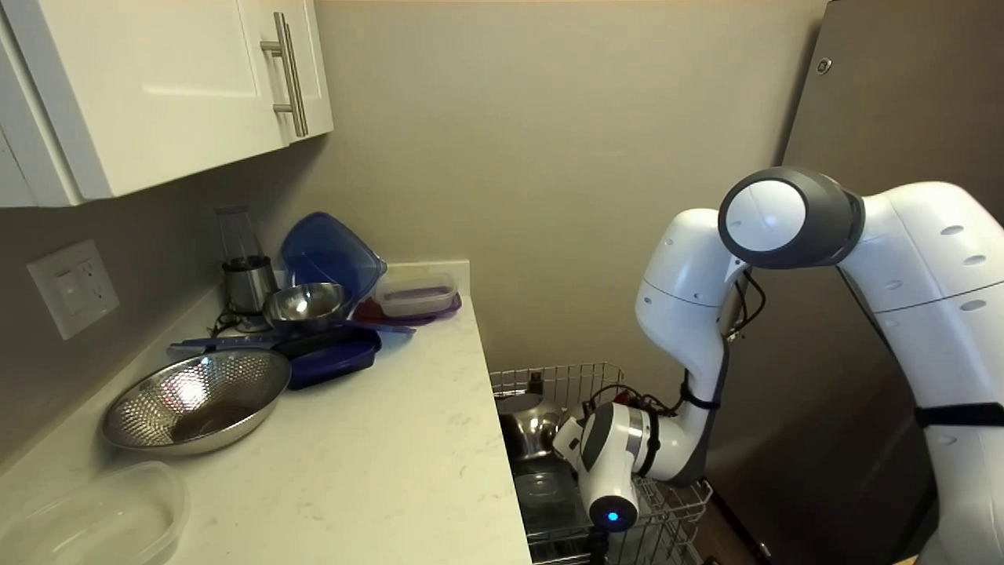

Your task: Pick up the silver bowl from the kitchen counter and place it upside down in the dishwasher

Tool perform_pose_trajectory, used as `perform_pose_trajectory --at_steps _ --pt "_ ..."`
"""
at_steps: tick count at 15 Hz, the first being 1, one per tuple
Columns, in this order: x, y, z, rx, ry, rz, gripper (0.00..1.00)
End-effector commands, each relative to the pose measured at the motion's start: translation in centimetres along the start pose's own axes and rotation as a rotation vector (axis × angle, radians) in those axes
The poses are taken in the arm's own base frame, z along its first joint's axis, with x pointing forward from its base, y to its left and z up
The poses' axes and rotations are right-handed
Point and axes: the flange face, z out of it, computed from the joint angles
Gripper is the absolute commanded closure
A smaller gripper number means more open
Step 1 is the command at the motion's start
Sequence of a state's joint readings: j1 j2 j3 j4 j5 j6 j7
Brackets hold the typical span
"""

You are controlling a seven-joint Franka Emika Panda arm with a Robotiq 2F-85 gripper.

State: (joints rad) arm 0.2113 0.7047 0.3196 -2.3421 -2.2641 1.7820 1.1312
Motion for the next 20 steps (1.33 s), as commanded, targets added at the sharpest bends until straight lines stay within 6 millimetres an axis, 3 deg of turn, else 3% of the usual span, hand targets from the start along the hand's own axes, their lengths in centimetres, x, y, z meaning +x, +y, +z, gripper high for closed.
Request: perform_pose_trajectory --at_steps 1,5,10,20 --pt "1.2 -0.4 -2.0 0.117 0.142 -0.057 0.59" --pt "1.9 -1.0 -3.5 0.236 0.315 -0.12 0.33" --pt "1.5 -0.2 -3.1 0.294 0.404 -0.13 0.01" --pt "1.5 3.0 0.0 0.244 0.393 0.003 0.0"
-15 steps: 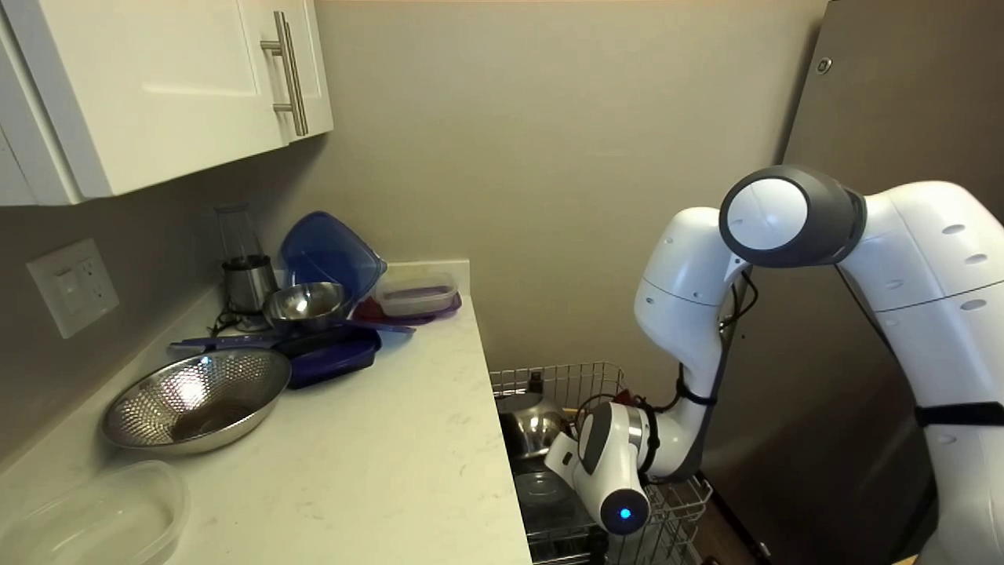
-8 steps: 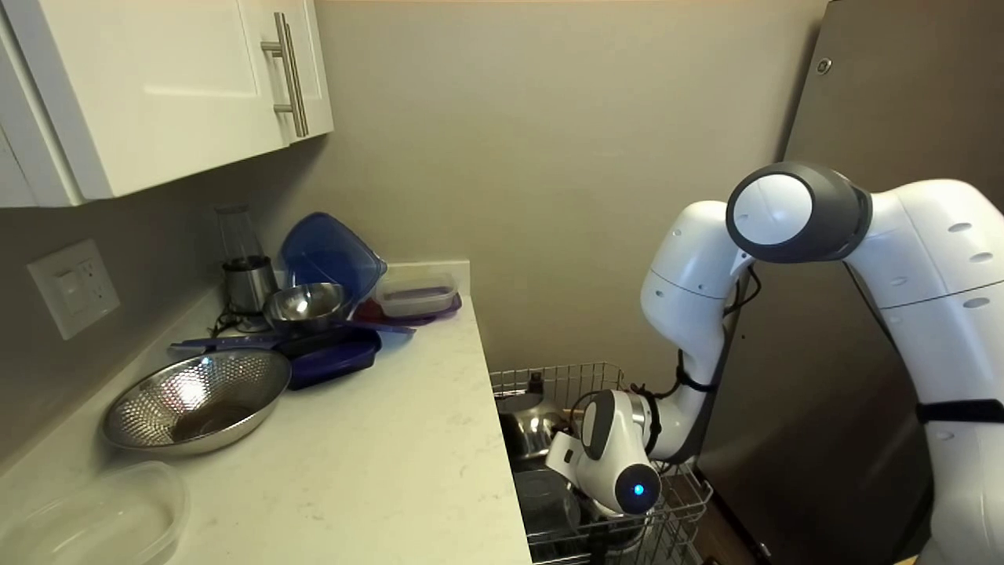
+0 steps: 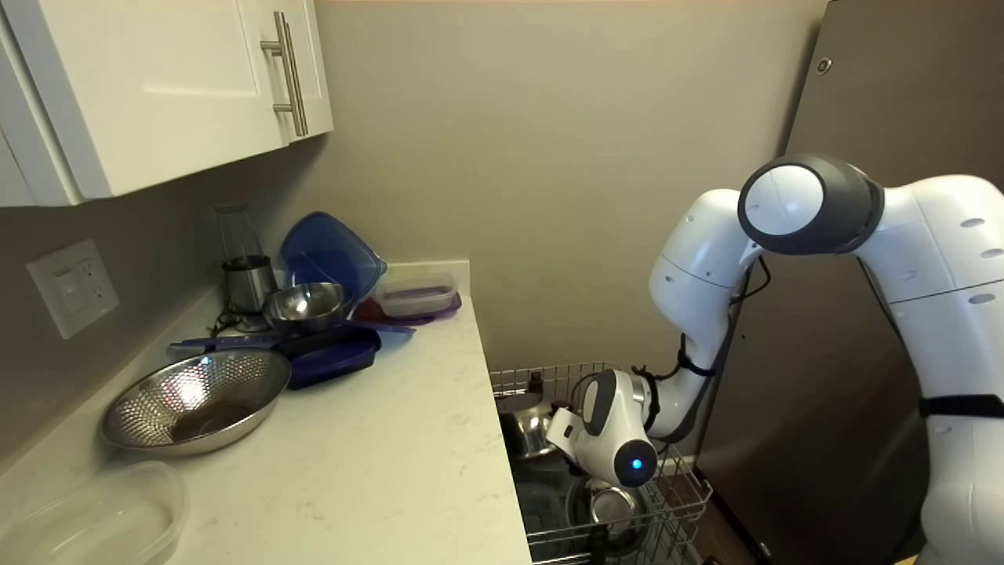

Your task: Pick up the silver bowl from the kitchen counter and place it upside down in the dishwasher

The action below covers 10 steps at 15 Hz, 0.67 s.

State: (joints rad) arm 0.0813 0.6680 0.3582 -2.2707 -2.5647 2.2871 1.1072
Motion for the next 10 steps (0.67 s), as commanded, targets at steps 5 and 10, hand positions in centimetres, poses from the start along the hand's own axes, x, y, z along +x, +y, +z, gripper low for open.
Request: perform_pose_trajectory --at_steps 5,10 --pt "0.3 2.5 0.4 -0.066 0.027 0.095 0.0" --pt "0.5 2.6 1.3 -0.067 0.0 0.088 0.0"
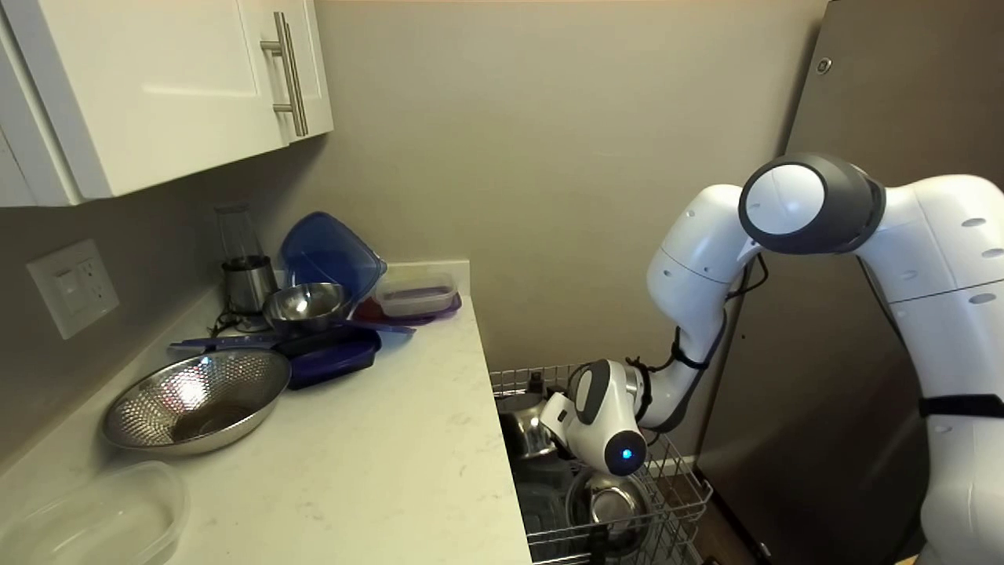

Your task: Pick up the silver bowl from the kitchen counter and place it upside down in the dishwasher

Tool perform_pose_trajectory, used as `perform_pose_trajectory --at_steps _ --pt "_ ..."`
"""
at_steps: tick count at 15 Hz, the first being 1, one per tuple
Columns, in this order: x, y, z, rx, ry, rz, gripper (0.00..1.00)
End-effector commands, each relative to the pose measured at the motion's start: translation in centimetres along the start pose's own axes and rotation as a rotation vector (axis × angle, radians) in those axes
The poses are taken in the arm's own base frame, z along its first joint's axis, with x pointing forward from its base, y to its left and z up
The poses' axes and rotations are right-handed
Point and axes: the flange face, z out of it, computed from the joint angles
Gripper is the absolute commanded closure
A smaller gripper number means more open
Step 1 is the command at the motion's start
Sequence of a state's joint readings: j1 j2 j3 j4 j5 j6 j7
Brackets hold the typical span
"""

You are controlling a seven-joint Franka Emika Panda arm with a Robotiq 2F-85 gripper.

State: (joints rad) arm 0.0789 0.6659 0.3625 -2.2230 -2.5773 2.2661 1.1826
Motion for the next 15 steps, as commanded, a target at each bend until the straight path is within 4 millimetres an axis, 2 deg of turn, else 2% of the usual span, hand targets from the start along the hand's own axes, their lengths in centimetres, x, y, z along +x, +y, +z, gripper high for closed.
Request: perform_pose_trajectory --at_steps 1,15 --pt "0.08 0.07 0.06 -0.001 -0.003 0.0 0.0" --pt "0.45 0.02 0.41 0.004 -0.023 0.021 0.0"
